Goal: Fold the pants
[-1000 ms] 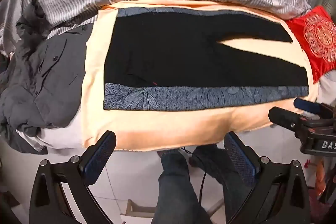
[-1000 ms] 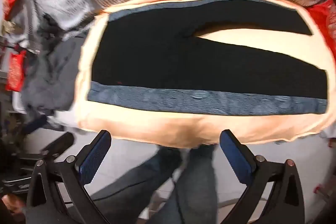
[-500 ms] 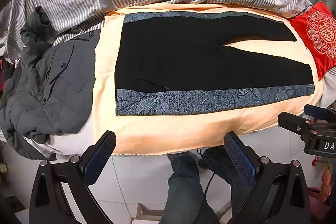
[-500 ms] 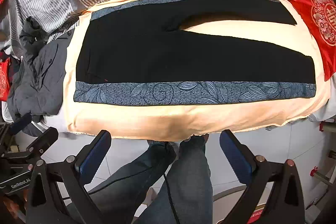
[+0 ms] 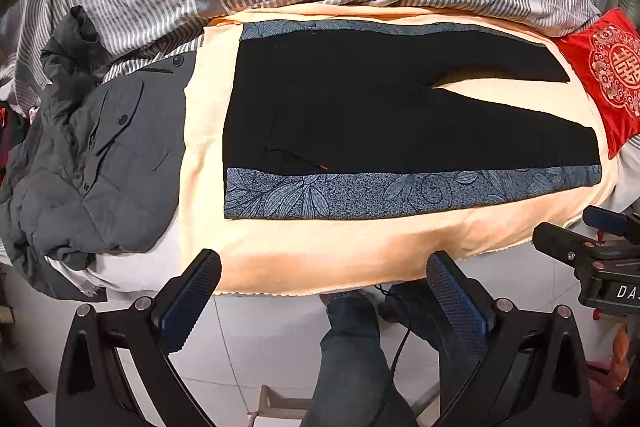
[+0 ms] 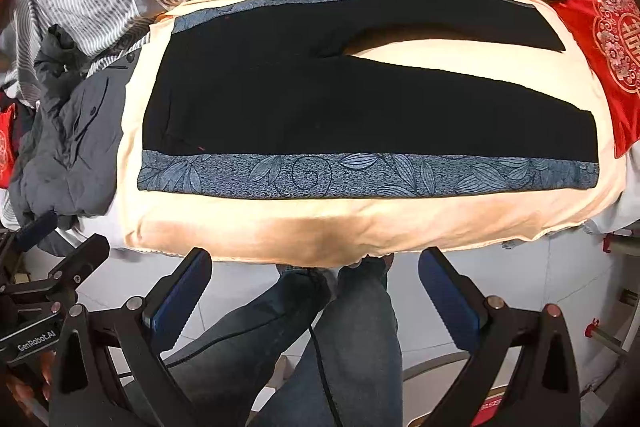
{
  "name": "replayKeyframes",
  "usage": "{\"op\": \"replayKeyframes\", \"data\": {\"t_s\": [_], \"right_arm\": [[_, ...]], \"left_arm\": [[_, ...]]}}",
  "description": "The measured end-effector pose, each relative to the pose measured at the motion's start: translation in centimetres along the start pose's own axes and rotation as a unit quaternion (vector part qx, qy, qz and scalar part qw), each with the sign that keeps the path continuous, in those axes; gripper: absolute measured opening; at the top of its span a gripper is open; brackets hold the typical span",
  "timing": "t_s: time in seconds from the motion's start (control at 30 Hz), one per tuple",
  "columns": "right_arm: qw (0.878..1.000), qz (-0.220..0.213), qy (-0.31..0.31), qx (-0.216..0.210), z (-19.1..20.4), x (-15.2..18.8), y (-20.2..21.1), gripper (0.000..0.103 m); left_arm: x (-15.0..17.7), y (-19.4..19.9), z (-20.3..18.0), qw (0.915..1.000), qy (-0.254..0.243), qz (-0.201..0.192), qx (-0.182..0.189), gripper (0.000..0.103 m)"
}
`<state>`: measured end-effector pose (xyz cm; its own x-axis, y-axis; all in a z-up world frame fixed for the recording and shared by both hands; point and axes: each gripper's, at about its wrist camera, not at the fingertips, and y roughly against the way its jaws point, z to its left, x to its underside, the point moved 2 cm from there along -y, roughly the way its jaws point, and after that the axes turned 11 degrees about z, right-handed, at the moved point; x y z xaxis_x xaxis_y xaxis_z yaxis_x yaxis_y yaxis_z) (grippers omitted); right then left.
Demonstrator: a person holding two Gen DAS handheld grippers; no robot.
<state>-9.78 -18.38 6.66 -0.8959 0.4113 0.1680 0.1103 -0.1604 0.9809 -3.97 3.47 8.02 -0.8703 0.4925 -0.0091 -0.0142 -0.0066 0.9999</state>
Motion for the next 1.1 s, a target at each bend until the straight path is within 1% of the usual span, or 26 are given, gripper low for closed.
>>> {"op": "replayKeyframes", "data": {"t_s": [0.1,0.27,0.67,1.1], "right_arm": [[1.000,-0.001,-0.002,0.001,-0.2,0.0,0.2,0.103],[1.000,0.002,-0.004,0.006,-0.2,-0.2,0.2,0.103],[1.000,0.005,-0.007,0.009,-0.3,-0.4,0.2,0.103],[1.000,0.013,-0.007,0.013,0.2,-0.7,-0.2,0.103]], "left_arm": [[-2.1,0.7,0.6,1.0000,0.002,0.006,0.002,0.103],[-3.2,0.5,1.0,0.9999,0.004,0.012,0.001,0.103],[-3.2,-0.4,0.5,0.9998,0.011,0.017,0.000,0.103],[-3.4,-1.6,1.0,0.9995,0.019,0.025,0.003,0.103]]}}
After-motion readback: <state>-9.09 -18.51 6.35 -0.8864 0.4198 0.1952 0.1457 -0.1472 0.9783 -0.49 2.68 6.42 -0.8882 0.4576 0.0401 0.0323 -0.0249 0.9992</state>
